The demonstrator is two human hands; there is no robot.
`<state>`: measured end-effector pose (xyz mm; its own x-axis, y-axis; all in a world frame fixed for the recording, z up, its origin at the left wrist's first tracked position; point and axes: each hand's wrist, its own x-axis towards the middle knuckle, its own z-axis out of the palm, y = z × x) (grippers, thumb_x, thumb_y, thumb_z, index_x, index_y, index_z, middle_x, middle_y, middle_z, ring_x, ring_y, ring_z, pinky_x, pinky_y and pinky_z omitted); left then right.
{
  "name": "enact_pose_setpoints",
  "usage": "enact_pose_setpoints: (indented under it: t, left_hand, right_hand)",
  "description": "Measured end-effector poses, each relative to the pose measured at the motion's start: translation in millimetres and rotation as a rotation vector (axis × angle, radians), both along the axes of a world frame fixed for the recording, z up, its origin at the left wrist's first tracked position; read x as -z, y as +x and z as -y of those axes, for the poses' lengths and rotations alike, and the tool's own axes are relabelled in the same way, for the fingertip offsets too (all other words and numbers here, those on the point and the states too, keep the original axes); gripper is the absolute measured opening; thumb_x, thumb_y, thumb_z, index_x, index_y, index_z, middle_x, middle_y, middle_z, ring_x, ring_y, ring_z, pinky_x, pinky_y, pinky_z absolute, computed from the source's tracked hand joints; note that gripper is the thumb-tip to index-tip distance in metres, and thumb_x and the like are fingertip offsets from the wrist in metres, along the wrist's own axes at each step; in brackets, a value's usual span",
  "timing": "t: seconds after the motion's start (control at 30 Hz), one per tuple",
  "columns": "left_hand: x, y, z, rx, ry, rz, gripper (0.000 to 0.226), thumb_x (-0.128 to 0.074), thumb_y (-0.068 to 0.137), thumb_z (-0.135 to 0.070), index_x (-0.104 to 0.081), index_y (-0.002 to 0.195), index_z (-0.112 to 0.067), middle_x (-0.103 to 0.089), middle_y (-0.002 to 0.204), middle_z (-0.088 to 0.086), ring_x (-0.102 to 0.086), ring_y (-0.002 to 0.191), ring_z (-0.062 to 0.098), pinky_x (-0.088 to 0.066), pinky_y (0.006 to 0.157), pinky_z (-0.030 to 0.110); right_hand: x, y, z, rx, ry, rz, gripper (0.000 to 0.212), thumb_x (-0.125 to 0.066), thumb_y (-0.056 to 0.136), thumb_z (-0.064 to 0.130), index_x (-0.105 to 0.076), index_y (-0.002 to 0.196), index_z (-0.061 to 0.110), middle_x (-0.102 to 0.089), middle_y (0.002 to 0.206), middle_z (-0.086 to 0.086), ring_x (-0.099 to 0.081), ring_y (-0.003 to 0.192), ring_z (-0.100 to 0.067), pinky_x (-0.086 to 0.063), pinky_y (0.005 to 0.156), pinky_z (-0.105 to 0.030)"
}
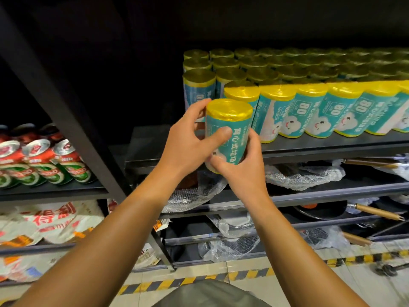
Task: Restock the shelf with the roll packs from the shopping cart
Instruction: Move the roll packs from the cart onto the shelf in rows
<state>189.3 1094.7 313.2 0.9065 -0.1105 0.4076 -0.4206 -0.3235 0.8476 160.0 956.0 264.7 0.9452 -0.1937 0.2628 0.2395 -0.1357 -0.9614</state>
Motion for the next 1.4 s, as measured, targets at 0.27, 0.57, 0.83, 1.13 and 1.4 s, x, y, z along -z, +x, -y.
enact_pose_setpoints:
  t: [0.27, 0.57, 0.83, 1.13, 1.4]
  left_hand:
    - [11.1, 10.6, -14.7, -0.183, 0.048, 0.115, 0.081, -0.087, 0.073, -0.021, -0.046, 0.143, -0.017, -0.055, 0.125, -0.014, -0.048, 0.111, -0.021, -0.042, 0.092, 0.005]
    - [28.6, 37.8, -12.6, -0.212, 0.072, 0.148, 0.079, -0.082, 0.080, -0.023, -0.039, 0.146, -0.022, -0.048, 0.126, -0.028, -0.045, 0.115, -0.019, -0.041, 0.099, 0.009]
    - [29.8, 53.3, 4.1, -0.349, 0.071, 0.218, 0.078, -0.082, 0.076, -0.035, -0.042, 0.140, -0.013, -0.052, 0.133, 0.004, -0.052, 0.124, 0.011, -0.049, 0.101, 0.031]
    - [10.7, 52.7, -1.0, -0.338, 0.126, 0.154, 0.093, -0.084, 0.074, -0.033, -0.032, 0.150, -0.017, -0.040, 0.139, -0.002, -0.041, 0.127, 0.007, -0.037, 0.103, 0.021]
    - [-25.8, 57.0, -6.3, -0.315, 0.461, 0.234, 0.068, -0.080, 0.077, -0.033, -0.056, 0.139, -0.020, -0.043, 0.141, 0.007, -0.038, 0.130, 0.026, -0.033, 0.109, 0.032]
  right_hand:
    - [13.0, 18.9, 3.1, 0.012, -0.463, 0.096, 0.085, -0.080, 0.078, 0.048, -0.034, 0.148, 0.030, -0.050, 0.142, 0.015, -0.049, 0.133, -0.012, -0.040, 0.112, -0.048]
    - [60.9, 20.7, 37.4, 0.279, -0.908, 0.079, 0.049, -0.063, 0.094, 0.044, -0.059, 0.137, 0.020, -0.052, 0.147, 0.001, -0.031, 0.148, -0.023, 0.002, 0.123, -0.038]
    - [64.4, 24.3, 34.4, 0.329, -0.871, 0.118, 0.044, -0.067, 0.091, 0.039, -0.064, 0.130, 0.019, -0.058, 0.140, -0.001, -0.039, 0.143, -0.027, 0.006, 0.122, -0.030]
    - [12.1, 23.2, 38.7, 0.236, -0.749, 0.129, 0.038, -0.066, 0.091, 0.034, -0.064, 0.126, 0.020, -0.063, 0.127, 0.003, -0.053, 0.123, -0.021, -0.037, 0.109, -0.042]
    - [-79.0, 65.8, 50.3, 0.259, -0.906, 0.380, 0.040, -0.065, 0.088, 0.036, -0.065, 0.124, 0.018, -0.063, 0.124, -0.001, -0.053, 0.118, -0.025, -0.035, 0.107, -0.042]
